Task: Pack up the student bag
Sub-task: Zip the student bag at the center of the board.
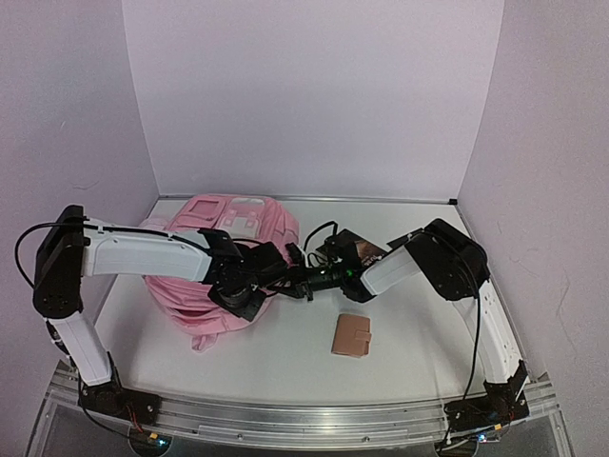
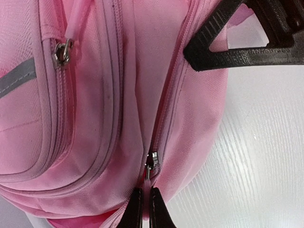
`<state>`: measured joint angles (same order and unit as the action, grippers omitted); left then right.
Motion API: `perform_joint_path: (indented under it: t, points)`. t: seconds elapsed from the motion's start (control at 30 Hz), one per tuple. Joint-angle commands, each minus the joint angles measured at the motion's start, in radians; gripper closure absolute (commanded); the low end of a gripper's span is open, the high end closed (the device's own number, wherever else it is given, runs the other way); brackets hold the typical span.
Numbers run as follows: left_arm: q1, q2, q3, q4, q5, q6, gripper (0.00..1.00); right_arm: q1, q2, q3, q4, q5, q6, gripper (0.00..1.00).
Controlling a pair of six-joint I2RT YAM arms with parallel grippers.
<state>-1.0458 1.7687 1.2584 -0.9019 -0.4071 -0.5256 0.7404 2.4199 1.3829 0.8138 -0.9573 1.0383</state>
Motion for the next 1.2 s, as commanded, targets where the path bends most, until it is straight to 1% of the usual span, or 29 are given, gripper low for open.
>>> perform_joint_path:
  t: [0.0,0.1,0.2,0.37,0.43,0.53,0.57,0.7,0.73,0.87,0.9,0.97,1.1,1.17]
  points:
    - [-0.016,-0.111,-0.093,-0.228,-0.012,-0.091,1.00,-0.112,-0.030,0.091,-0.009,0.131,-0.039,1.00]
    - [-0.016,-0.160,-0.140,-0.218,-0.017,-0.120,1.00,-0.123,-0.041,0.125,-0.071,0.138,-0.096,1.00]
    - [-0.016,-0.183,-0.144,-0.207,-0.022,-0.127,1.00,-0.131,-0.044,0.176,-0.182,0.153,-0.173,1.00]
    - [-0.021,-0.187,-0.097,-0.150,-0.012,-0.098,1.00,-0.149,-0.044,0.256,-0.360,0.210,-0.321,1.00]
    - [-0.022,-0.182,-0.083,-0.153,-0.036,-0.095,1.00,-0.158,-0.046,0.266,-0.399,0.225,-0.350,1.00]
    - [-0.021,-0.165,-0.068,-0.151,-0.071,-0.091,1.00,-0.162,-0.046,0.283,-0.455,0.202,-0.368,0.99]
    - [-0.021,-0.155,-0.060,-0.141,-0.081,-0.091,1.00,-0.162,-0.050,0.280,-0.461,0.191,-0.359,0.95]
    - [-0.016,-0.123,-0.029,-0.037,-0.078,-0.078,1.00,-0.155,-0.121,0.219,-0.451,0.127,-0.310,0.56]
    - [-0.014,-0.110,-0.022,-0.012,-0.080,-0.083,1.00,-0.151,-0.146,0.189,-0.436,0.111,-0.287,0.48]
    - [-0.004,-0.052,-0.003,0.078,-0.067,-0.074,1.00,-0.138,-0.227,0.105,-0.426,0.061,-0.241,0.29]
    - [-0.003,-0.034,0.003,0.099,-0.062,-0.069,1.00,-0.136,-0.243,0.089,-0.429,0.049,-0.233,0.27]
    - [0.000,-0.011,0.013,0.133,-0.057,-0.060,1.00,-0.130,-0.265,0.058,-0.436,0.022,-0.209,0.26]
    - [0.004,0.003,0.020,0.203,-0.033,-0.039,1.00,-0.093,-0.291,-0.003,-0.458,0.004,-0.202,0.30]
    - [0.003,0.007,0.033,0.206,-0.033,-0.035,1.00,-0.062,-0.286,-0.023,-0.472,0.006,-0.200,0.30]
